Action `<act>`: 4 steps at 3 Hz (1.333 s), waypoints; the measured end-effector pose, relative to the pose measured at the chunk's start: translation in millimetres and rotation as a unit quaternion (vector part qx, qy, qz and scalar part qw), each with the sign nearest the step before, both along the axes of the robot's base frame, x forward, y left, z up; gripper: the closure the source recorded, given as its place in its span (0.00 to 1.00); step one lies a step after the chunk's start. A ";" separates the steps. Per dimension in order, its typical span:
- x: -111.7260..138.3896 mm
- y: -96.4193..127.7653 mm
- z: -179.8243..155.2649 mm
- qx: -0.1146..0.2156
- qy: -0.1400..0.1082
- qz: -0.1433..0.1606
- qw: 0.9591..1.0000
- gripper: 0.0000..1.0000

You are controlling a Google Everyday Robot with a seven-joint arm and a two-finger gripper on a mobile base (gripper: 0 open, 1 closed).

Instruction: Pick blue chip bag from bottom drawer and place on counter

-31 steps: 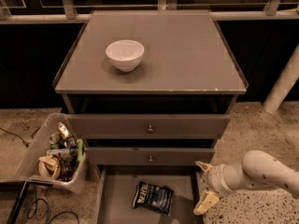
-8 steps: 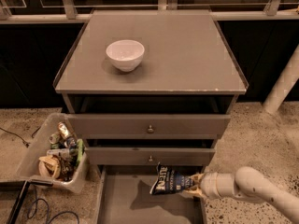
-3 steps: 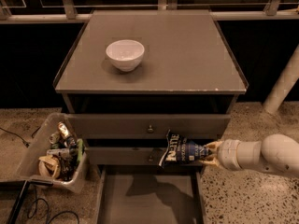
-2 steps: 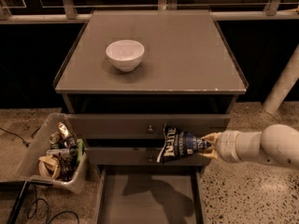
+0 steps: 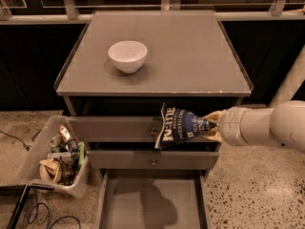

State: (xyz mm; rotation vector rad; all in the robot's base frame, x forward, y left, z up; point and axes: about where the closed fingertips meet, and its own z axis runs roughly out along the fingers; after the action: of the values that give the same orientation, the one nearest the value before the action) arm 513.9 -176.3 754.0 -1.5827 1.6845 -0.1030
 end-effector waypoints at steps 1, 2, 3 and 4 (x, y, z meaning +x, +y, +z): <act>-15.4 5.3 64.6 -0.012 -0.040 0.004 0.999 1.00; -35.5 -7.1 113.9 0.007 -0.061 0.011 0.998 1.00; -27.1 -31.1 164.5 0.028 -0.091 0.014 0.995 1.00; -27.1 -31.1 164.5 0.028 -0.091 0.014 0.995 1.00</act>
Offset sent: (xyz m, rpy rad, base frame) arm -0.0636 -0.0291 0.1745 0.0756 -0.1618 0.0426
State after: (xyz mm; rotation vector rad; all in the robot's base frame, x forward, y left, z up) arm 486.8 -207.4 918.5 -1.5091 1.5115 -0.1787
